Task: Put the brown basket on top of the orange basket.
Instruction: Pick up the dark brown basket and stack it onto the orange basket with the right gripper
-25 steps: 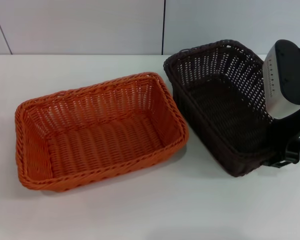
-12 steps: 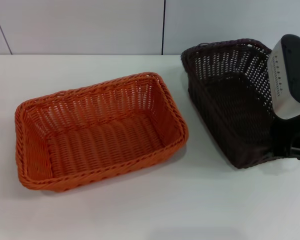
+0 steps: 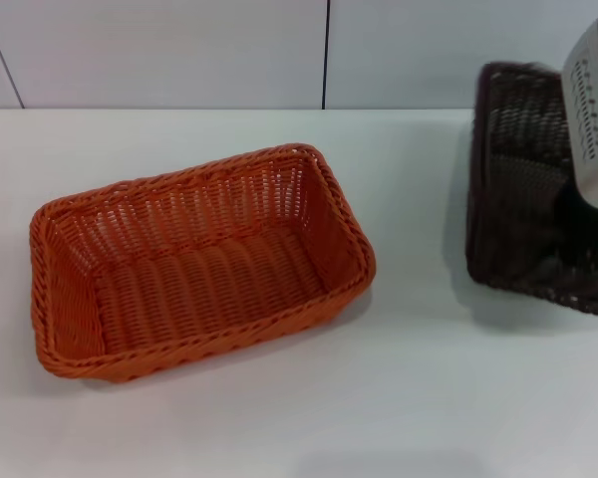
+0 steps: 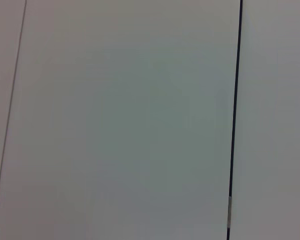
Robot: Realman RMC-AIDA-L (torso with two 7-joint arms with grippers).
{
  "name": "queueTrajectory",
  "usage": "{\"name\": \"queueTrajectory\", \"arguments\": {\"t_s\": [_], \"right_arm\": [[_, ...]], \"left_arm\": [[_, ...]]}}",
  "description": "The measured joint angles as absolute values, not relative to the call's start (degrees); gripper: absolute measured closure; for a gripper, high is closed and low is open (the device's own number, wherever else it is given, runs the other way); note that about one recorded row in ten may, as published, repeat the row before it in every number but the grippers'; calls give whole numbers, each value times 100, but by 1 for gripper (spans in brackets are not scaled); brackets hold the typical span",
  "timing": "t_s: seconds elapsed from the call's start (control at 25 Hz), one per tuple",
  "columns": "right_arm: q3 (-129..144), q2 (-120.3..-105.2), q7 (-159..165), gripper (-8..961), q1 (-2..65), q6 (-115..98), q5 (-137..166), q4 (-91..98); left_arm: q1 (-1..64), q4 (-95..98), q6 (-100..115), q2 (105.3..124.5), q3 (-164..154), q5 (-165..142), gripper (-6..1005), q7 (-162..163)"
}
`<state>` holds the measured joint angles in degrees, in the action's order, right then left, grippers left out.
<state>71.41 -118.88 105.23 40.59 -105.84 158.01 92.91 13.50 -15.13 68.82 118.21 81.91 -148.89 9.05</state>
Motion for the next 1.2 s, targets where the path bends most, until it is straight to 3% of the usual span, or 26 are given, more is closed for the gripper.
{"name": "queueTrajectory", "arguments": {"t_s": [0.84, 1.2], "right_arm": [[7548, -11842, 8594, 798, 4302, -10460, 15154, 10492], [7448, -11559, 6307, 799, 4381, -9536, 13906, 10057]], "left_arm": [[1321, -1504, 6887, 11821, 8168, -14894, 222, 1118], [1293, -1547, 6916, 11848, 8147, -14887, 222, 1117]]}}
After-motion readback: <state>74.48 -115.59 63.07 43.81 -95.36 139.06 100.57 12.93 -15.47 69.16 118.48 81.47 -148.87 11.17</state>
